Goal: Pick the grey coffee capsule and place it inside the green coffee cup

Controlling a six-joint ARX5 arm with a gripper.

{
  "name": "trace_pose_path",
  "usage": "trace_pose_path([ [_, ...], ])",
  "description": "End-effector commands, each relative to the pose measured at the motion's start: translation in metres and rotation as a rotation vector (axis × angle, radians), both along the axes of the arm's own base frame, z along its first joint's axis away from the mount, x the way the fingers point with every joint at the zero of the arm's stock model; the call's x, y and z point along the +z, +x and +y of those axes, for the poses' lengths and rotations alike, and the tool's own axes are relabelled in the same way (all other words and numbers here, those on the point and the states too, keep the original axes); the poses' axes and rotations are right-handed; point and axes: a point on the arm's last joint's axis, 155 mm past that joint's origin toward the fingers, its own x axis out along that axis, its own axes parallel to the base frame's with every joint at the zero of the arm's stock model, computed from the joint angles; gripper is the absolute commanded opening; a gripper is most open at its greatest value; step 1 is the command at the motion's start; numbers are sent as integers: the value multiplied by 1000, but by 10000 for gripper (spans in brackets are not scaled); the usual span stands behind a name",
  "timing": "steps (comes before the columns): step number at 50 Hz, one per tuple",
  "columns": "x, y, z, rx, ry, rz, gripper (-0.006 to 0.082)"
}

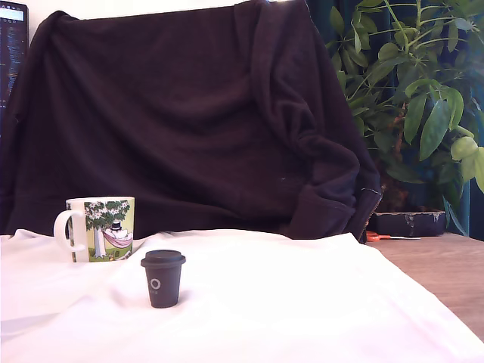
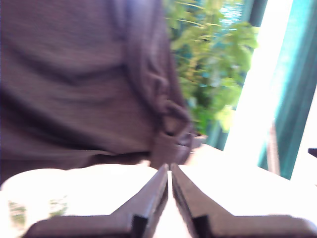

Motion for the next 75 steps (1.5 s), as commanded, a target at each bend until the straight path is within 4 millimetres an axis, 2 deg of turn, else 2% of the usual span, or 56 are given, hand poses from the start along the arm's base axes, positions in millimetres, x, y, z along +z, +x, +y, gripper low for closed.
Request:
trace_pose_path([
  [1, -16, 1, -6, -25, 24, 40, -11],
  [23, -60, 2, -35, -106, 218, 86, -8],
  [31, -75, 3, -43, -125, 285, 91, 59],
  [34, -80, 2, -47, -141, 301, 95, 132],
  [36, -82, 3, -49, -146, 309, 95, 231],
  [41, -85, 6, -52, -137, 320, 93, 545],
  [44, -89, 8, -54, -138, 341, 85, 628],
  [58, -108, 17, -58, -131, 376, 126, 629],
  [75, -125, 26, -76, -205, 398, 175, 629],
])
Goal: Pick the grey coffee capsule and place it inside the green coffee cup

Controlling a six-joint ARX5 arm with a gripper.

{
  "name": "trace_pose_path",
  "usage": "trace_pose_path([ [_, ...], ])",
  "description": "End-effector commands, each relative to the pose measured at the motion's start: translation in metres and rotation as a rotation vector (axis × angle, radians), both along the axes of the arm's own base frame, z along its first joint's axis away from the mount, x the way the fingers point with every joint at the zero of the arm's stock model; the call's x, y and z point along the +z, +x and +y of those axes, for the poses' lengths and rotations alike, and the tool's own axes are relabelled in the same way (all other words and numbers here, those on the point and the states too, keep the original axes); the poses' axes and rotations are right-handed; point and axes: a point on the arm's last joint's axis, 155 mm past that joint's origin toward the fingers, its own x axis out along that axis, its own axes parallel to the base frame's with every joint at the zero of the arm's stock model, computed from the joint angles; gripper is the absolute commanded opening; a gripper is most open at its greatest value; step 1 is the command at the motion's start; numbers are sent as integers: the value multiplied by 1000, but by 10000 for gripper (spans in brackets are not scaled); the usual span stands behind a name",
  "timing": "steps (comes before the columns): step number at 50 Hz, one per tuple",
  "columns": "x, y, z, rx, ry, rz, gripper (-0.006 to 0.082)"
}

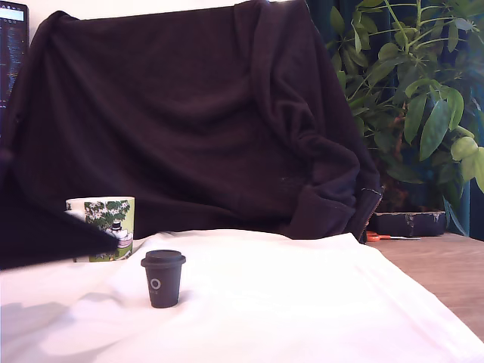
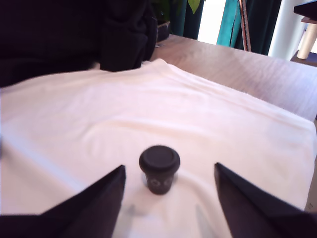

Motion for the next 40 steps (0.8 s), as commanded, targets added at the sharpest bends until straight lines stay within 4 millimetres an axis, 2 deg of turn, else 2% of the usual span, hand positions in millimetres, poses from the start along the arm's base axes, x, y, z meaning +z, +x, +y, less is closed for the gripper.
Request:
trace_pose_path([
  [1, 9, 8, -8, -17, -12, -34, 629],
  [22, -23, 30, -32, -76, 30, 75, 621],
  [40, -38, 39, -50, -112, 42, 110, 586],
])
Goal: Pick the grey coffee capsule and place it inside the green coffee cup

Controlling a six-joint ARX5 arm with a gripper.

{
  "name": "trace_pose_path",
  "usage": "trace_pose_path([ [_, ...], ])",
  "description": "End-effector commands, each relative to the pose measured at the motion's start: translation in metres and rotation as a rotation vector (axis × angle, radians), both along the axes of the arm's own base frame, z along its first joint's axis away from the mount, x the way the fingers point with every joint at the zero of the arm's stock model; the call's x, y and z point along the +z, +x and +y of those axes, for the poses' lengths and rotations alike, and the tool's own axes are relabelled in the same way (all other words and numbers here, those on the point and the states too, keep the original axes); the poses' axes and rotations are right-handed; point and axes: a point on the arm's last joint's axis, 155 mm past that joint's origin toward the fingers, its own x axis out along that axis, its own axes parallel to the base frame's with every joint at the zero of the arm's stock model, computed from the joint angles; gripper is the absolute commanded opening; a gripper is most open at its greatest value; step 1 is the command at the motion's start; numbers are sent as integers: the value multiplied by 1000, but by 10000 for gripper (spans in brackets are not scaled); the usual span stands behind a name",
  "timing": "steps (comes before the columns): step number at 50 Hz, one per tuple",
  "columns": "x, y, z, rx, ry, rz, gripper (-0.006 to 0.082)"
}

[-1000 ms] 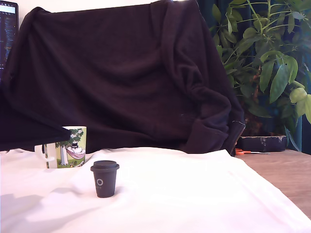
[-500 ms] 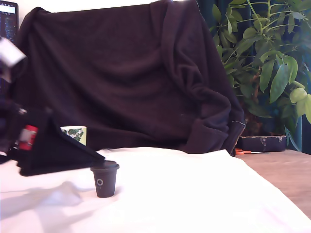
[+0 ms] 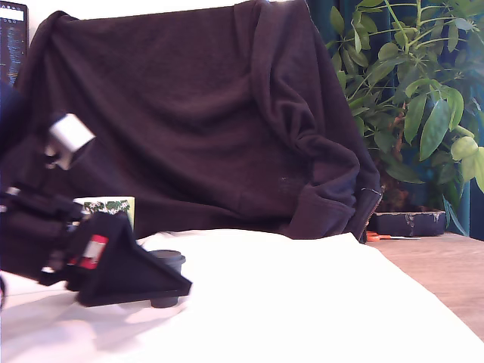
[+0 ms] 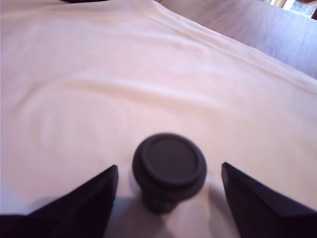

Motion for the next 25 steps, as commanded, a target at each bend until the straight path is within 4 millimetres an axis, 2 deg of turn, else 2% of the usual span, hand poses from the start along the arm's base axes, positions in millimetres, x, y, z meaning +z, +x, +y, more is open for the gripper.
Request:
trace_pose_path([
  [1, -3, -3, -6, -23, 4, 1, 571],
  [8, -5, -5, -14, -44, 6, 4, 445],
  [19, -6, -6, -15, -43, 11, 4, 180],
  [25, -7, -6, -14, -41, 13, 6, 127],
])
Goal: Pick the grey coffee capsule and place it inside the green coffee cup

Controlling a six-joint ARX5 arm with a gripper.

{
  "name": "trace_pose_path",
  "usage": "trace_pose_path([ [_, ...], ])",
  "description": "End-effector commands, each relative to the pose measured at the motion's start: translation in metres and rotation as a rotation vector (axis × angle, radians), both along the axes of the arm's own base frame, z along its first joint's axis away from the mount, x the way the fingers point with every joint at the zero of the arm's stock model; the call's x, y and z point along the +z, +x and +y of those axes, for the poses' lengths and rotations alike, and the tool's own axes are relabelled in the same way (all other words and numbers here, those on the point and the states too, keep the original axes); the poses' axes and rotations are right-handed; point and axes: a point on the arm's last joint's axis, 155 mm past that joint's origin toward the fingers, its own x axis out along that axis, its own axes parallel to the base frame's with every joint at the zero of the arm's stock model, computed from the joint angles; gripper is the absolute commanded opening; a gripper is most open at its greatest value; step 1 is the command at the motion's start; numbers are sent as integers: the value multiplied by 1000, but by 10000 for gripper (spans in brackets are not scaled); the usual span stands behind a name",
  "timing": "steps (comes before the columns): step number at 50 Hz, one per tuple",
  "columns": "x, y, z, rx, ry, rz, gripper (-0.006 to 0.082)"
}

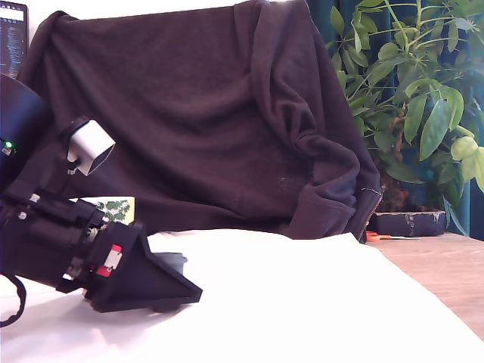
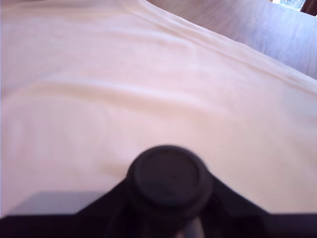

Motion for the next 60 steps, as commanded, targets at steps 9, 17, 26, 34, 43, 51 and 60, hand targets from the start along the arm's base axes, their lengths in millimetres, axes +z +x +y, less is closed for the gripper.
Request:
trace_pose_path([
  [9, 9, 4, -4, -4, -24, -41, 127],
  [17, 45, 26, -6, 22, -112, -177, 128],
  [26, 78, 60, 6, 94, -177, -283, 128],
  [34, 102, 93, 23, 170, -209, -331, 128],
  [43, 127, 131, 48, 273, -263, -345, 128],
  [51, 138, 154, 73, 352, -268, -309, 128],
  [60, 131, 170, 99, 435, -191, -174, 128],
])
